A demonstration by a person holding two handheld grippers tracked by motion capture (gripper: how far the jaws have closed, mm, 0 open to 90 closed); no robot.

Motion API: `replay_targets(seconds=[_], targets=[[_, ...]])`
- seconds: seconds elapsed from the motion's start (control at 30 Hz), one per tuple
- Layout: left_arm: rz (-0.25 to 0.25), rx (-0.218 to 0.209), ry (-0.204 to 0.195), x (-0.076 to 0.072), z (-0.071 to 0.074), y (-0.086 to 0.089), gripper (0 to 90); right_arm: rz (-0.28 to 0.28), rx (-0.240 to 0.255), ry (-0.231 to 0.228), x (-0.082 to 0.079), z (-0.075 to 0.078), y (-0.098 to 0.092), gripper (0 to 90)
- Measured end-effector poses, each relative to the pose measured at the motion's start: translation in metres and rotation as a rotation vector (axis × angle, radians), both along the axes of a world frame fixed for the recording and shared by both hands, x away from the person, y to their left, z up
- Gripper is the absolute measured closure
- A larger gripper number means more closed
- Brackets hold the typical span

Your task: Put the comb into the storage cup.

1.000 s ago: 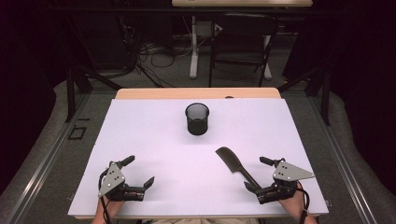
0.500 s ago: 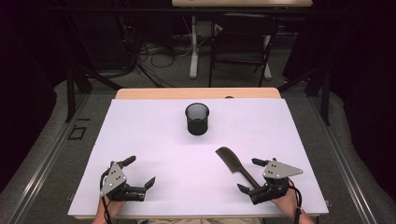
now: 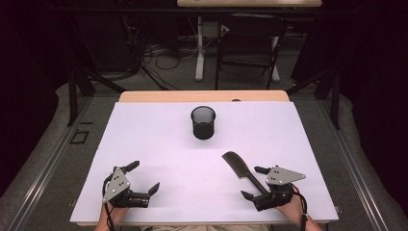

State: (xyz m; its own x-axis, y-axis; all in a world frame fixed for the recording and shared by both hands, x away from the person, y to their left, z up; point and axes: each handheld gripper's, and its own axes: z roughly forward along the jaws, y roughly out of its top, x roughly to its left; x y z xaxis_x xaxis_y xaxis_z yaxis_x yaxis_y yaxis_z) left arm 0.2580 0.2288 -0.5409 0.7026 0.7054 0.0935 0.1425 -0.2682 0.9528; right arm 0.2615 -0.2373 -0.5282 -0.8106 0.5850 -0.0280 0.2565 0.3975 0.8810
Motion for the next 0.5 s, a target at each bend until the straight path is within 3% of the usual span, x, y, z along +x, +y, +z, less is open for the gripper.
replay_targets(seconds=[0.07,0.3,0.5], targets=[[-0.001,0.001,0.002,0.0001,0.0000,0.0000,0.1,0.005,-0.009,0.006,0.0000,-0.0008,0.0005,16.8],[0.000,0.005,0.008,0.0001,-0.0003,0.0011,0.1,0.005,-0.048,0.036,0.0005,-0.0030,-0.0002,54.2],[0.005,0.003,0.010,0.0000,-0.0003,0.0023,0.1,0.009,-0.089,0.050,-0.0013,-0.0057,-0.0050,78.8]])
